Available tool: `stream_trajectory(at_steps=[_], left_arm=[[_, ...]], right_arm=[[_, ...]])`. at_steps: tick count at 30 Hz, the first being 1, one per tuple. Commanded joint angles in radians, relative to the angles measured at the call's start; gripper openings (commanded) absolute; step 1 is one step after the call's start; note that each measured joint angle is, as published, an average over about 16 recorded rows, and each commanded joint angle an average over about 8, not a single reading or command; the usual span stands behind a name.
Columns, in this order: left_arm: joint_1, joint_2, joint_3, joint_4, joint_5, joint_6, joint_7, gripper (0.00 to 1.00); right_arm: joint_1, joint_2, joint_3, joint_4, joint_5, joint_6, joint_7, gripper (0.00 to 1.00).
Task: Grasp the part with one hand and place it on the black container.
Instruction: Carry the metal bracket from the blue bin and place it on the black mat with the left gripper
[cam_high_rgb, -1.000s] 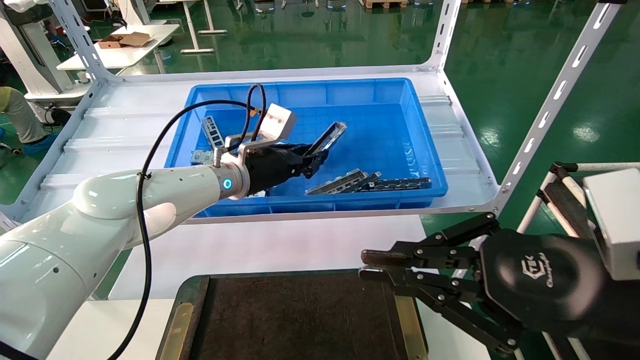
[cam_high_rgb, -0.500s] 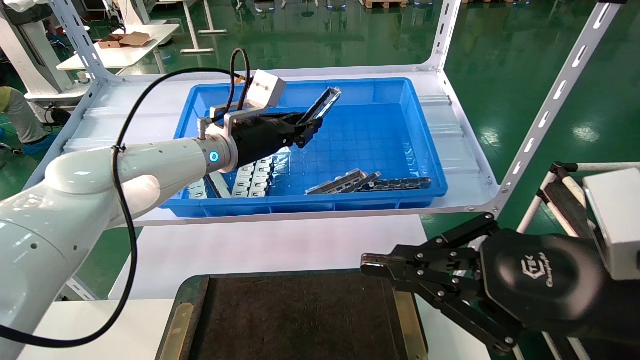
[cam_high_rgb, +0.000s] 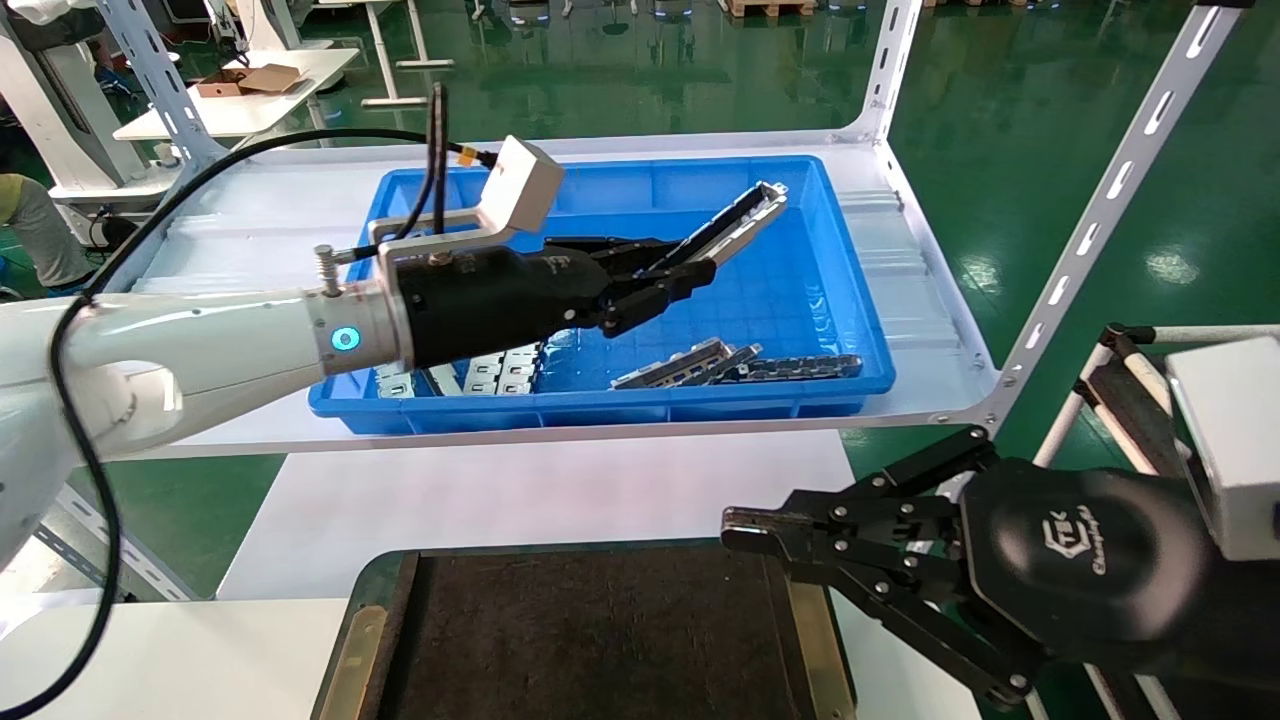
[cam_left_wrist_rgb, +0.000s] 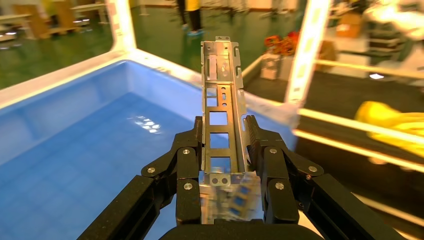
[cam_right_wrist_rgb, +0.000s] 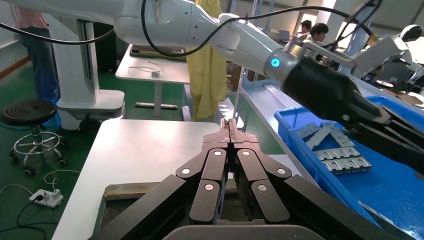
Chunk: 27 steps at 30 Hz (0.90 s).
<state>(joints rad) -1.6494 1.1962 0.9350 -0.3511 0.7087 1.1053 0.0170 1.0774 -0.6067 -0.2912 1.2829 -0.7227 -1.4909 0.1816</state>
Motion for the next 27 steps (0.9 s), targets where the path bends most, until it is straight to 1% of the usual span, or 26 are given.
stream_trajectory(at_steps=[1,5,9,12,15,18,21,27], left_arm=[[-0.001,-0.016,-0.003,0.004,-0.008,0.057,0.005,0.0],[0.032,-0.07,-0.01,-0.045,-0.032,0.136,-0.014,0.0],[0.103,-0.135,-0.02,-0.142,-0.066,0.181,-0.037,0.0],[0.183,-0.186,-0.026,-0.247,-0.094,0.183,-0.059,0.0],[0.277,-0.235,-0.029,-0.367,-0.124,0.156,-0.089,0.0],[0.377,-0.281,-0.027,-0.488,-0.15,0.096,-0.125,0.0],[0.475,-0.324,-0.018,-0.605,-0.163,0.001,-0.164,0.0],[0.669,-0.38,0.019,-0.816,-0.167,-0.268,-0.245,0.0]], right_arm=[[0.0,0.0,0.0,0.0,0.0,0.0,0.0,0.0],[0.0,0.0,0.0,0.0,0.0,0.0,0.0,0.0],[0.0,0.0,-0.001,0.0,0.0,0.0,0.0,0.0],[0.0,0.0,-0.001,0.0,0.001,0.0,0.0,0.0],[0.0,0.0,-0.001,0.0,0.001,0.0,0.0,0.0],[0.0,0.0,-0.001,0.0,0.001,0.001,-0.001,0.0],[0.0,0.001,-0.001,0.0,0.001,0.001,-0.001,0.0],[0.0,0.001,-0.002,0.0,0.001,0.001,-0.001,0.0]])
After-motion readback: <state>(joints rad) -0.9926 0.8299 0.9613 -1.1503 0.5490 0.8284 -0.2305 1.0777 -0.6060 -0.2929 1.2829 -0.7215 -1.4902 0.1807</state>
